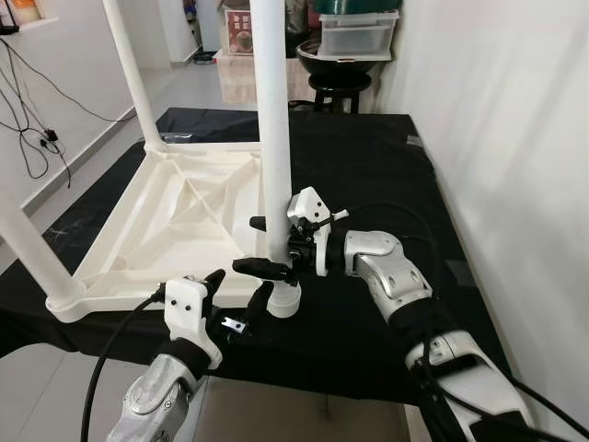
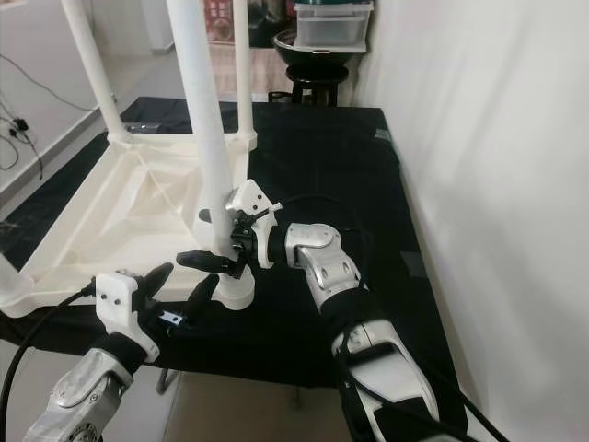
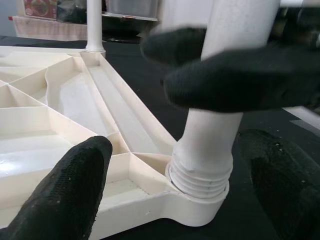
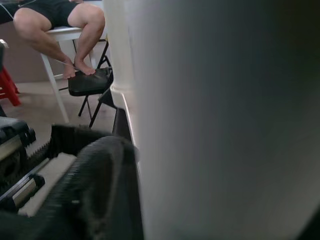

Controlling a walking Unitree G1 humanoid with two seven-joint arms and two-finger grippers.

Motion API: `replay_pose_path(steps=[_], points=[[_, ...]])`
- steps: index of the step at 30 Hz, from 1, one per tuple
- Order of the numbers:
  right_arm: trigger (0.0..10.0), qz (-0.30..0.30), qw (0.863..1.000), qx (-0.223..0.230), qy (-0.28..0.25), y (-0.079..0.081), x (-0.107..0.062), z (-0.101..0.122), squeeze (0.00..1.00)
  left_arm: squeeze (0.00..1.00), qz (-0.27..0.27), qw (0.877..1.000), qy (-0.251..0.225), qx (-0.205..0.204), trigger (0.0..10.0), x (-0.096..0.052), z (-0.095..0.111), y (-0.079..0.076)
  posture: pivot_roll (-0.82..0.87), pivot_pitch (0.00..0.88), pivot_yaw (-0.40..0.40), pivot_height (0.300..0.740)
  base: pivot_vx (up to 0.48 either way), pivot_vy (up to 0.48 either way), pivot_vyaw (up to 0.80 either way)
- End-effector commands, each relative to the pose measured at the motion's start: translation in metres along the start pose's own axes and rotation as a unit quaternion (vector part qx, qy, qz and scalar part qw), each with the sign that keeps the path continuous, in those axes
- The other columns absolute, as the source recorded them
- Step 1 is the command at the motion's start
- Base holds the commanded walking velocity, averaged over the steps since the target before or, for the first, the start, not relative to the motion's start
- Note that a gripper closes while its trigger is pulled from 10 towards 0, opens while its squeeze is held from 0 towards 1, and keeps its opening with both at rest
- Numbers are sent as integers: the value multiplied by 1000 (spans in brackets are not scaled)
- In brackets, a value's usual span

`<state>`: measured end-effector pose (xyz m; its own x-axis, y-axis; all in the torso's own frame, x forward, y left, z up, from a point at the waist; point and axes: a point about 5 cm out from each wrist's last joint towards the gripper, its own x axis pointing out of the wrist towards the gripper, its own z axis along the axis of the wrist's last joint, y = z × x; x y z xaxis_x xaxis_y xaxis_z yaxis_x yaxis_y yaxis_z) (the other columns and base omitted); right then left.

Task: Building children table

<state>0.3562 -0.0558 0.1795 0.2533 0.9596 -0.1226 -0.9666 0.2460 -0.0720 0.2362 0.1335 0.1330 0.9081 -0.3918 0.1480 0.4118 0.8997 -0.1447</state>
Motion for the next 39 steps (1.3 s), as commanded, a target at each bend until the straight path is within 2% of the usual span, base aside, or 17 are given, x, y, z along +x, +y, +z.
replay_pose_path(steps=[1,14,17,18,20,21,22,23,28,29,30,31,33,34,35,37,39], points=[[0,13,1000,0,-2,3,6,1,0,0,6,1000,4,4,10000,0,-3,2,29,0,-21,740,0,0,0],[0,-50,999,16,10,-14,-26,-10,0,0,8,1000,7,-3,10000,1,-5,5,8,0,-6,740,0,0,0],[0,-138,989,39,19,-15,-28,-25,0,0,7,1000,7,-3,10000,-1,-5,5,4,0,-16,740,0,0,0],[0,-277,960,44,28,-20,-27,-33,0,0,8,1000,7,-2,10000,-3,-5,6,-9,0,-10,740,0,0,0],[0,-367,925,91,36,24,-9,-59,0,0,8,1000,8,1,10000,-4,-4,6,-17,5,4,740,0,0,0],[0,-367,925,91,36,24,-9,-59,0,0,8,1000,8,1,10000,-4,-4,6,-17,5,4,740,0,0,0],[0,-343,935,70,60,42,2,-65,0,0,7,1000,10,3,10000,-4,-4,6,-28,0,16,740,0,0,0],[0,-327,941,73,57,46,6,-66,0,0,6,1000,12,3,10000,-4,-4,6,-26,0,17,740,0,0,0],[0,-342,934,86,60,27,2,-64,0,0,6,1000,13,-1,10000,-4,-3,7,-5,8,7,740,0,0,0],[10000,-343,933,94,61,26,2,-64,0,0,9,1000,12,0,10000,-5,-3,7,-3,15,10,740,0,0,0],[10000,-343,933,94,61,26,2,-64,0,0,9,1000,12,0,10000,-5,-3,7,-3,15,10,740,0,0,0],[10000,-338,935,97,53,26,4,-59,510,0,12,1000,12,1,10000,-5,-2,8,-1,15,12,740,0,0,0],[10000,-338,935,97,53,26,4,-59,510,0,12,1000,12,1,10000,-5,-2,8,-1,15,12,740,0,0,0],[10000,-323,940,96,42,24,5,-53,1000,0,12,1000,12,1,10000,-4,-2,9,-2,15,12,740,0,0,0],[10000,-323,940,96,42,24,5,-53,1000,0,12,1000,12,1,10000,-4,-2,9,-2,15,12,740,0,0,0],[10000,-273,957,95,10,24,10,-36,1000,0,10,1000,13,0,10000,-3,-2,9,-2,13,12,740,0,0,0],[10000,-169,984,50,-25,23,12,-12,1000,0,9,1000,13,-2,10000,-3,-2,10,-2,11,12,740,0,0,0]])
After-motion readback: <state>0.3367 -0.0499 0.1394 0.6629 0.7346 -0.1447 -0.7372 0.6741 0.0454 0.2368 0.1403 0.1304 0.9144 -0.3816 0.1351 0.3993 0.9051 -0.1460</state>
